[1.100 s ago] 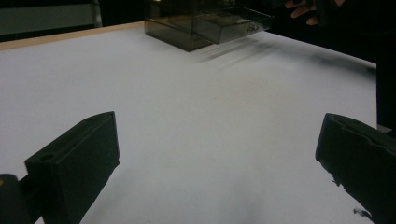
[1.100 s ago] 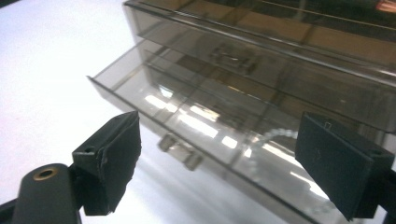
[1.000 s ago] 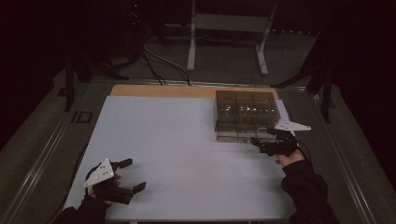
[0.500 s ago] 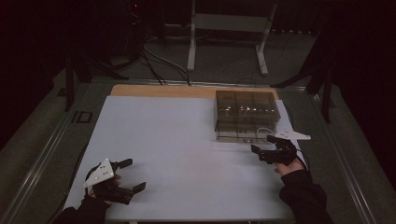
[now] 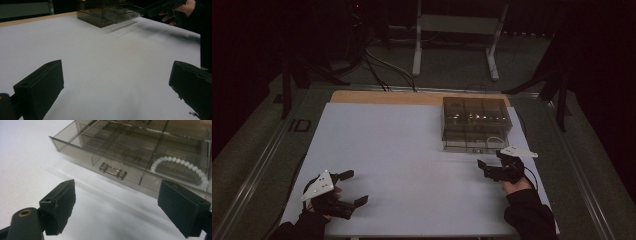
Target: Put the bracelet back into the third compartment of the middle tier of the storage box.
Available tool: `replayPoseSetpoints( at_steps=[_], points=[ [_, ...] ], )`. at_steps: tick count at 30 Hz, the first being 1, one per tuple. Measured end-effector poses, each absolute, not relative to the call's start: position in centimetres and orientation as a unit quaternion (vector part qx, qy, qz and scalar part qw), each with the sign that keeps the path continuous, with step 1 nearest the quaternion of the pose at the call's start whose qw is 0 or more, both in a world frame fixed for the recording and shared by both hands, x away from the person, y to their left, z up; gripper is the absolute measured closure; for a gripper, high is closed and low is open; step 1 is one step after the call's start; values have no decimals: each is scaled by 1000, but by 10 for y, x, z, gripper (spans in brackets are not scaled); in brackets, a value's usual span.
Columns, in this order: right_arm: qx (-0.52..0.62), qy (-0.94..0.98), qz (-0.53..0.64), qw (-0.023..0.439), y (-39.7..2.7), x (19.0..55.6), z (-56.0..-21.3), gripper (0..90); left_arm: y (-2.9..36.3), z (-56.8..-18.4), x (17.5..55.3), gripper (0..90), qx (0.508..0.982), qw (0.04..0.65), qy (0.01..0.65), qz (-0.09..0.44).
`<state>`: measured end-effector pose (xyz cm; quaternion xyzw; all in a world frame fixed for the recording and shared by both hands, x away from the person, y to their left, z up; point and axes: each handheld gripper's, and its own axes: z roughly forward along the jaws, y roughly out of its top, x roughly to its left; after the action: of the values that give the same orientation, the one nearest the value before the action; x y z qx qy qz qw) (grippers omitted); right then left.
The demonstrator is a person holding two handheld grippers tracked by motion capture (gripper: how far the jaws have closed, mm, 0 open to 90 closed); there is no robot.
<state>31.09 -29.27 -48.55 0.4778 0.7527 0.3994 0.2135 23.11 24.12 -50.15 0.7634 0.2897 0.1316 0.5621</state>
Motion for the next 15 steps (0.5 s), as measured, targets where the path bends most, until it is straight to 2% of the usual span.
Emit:
replayPoseSetpoints(
  at_steps=[15],
  points=[
    [491,755,384,207,-284,306,-504,148,241,-502,231,11,763,562,290,131]
  ],
)
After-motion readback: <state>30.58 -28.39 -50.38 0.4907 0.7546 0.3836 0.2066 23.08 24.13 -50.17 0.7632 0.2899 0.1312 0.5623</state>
